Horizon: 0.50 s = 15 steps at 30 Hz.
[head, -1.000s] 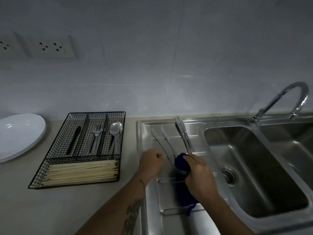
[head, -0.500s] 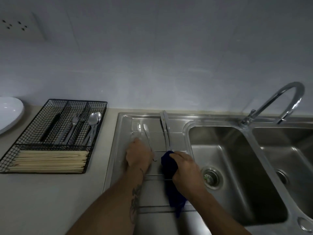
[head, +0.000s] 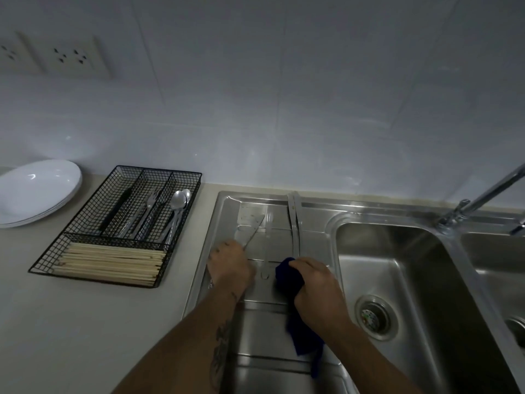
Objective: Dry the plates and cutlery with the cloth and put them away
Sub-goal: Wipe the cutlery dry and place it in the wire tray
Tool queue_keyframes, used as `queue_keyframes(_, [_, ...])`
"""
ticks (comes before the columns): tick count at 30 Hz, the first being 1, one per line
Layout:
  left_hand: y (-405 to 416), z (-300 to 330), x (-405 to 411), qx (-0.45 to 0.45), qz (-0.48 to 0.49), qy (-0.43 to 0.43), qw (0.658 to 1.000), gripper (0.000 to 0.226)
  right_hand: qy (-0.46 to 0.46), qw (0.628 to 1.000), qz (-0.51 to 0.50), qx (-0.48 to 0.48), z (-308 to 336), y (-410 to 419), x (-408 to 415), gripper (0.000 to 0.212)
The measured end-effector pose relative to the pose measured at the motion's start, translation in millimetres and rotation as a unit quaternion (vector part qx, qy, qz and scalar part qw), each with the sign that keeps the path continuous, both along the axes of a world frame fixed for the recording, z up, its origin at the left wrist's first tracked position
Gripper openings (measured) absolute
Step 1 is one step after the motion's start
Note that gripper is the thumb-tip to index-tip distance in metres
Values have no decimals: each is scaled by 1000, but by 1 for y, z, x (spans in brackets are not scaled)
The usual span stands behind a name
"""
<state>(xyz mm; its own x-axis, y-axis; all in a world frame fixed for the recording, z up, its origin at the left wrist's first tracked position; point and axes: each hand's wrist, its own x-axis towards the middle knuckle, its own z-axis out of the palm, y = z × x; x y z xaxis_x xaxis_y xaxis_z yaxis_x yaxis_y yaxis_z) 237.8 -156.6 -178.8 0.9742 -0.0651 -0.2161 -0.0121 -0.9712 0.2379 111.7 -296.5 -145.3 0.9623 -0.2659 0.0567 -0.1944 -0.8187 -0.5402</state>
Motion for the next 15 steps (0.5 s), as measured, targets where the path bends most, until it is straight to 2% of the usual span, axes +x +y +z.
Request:
queue_keyframes(5, [8, 0, 1, -2, -22, -13, 1000, 42, 0, 1000, -4, -2, 1, 9, 2, 62])
queue_keyframes(15, [63, 16, -2, -140, -46, -31, 989, 33, -37, 999, -30, -25, 26, 52, 14, 60])
